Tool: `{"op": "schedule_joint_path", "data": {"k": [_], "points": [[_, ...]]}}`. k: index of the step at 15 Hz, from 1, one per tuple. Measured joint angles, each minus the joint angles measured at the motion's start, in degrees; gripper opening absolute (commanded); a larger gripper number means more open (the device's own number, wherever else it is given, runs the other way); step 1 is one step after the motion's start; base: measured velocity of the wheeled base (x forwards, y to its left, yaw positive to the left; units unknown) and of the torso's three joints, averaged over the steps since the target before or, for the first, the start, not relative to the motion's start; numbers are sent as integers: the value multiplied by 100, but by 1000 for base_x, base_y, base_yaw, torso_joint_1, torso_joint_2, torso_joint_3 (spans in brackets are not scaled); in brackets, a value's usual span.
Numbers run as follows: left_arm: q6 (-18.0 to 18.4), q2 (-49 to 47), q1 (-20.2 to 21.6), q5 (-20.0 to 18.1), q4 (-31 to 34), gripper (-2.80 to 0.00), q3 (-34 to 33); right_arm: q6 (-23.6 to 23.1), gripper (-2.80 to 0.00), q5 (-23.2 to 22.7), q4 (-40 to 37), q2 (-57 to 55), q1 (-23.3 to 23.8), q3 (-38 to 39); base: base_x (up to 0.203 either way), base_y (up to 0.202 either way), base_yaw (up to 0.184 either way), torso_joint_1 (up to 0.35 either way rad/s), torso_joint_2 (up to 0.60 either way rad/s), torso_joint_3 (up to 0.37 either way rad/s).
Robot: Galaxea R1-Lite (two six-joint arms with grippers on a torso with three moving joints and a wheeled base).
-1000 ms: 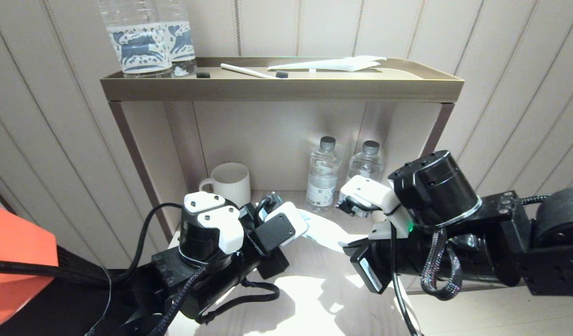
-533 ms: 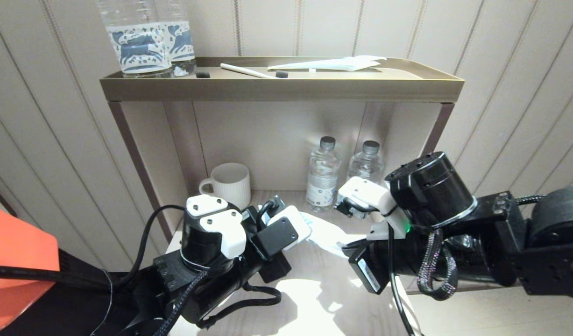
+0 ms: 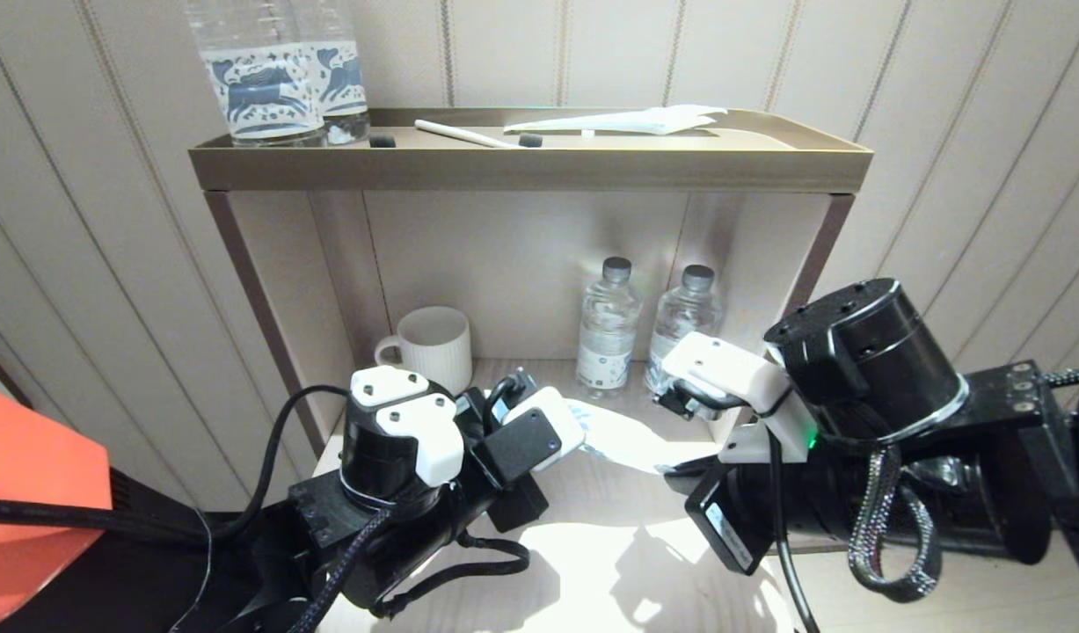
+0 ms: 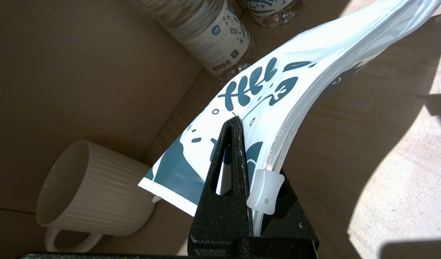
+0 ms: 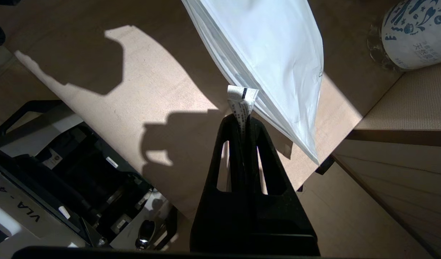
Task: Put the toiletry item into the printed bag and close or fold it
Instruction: Place the toothpaste in the storage bag
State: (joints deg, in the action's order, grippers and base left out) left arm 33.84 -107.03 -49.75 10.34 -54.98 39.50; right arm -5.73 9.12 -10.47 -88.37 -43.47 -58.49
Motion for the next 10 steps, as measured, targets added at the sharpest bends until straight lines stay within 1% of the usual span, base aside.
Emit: {"op": "schedule_joint_path", "data": {"k": [10], "points": [[9,-44,-6,-6,2,-280,-20,66,-280,-37,198,-722,235,-176,0,0,0,0,0,0]]}}
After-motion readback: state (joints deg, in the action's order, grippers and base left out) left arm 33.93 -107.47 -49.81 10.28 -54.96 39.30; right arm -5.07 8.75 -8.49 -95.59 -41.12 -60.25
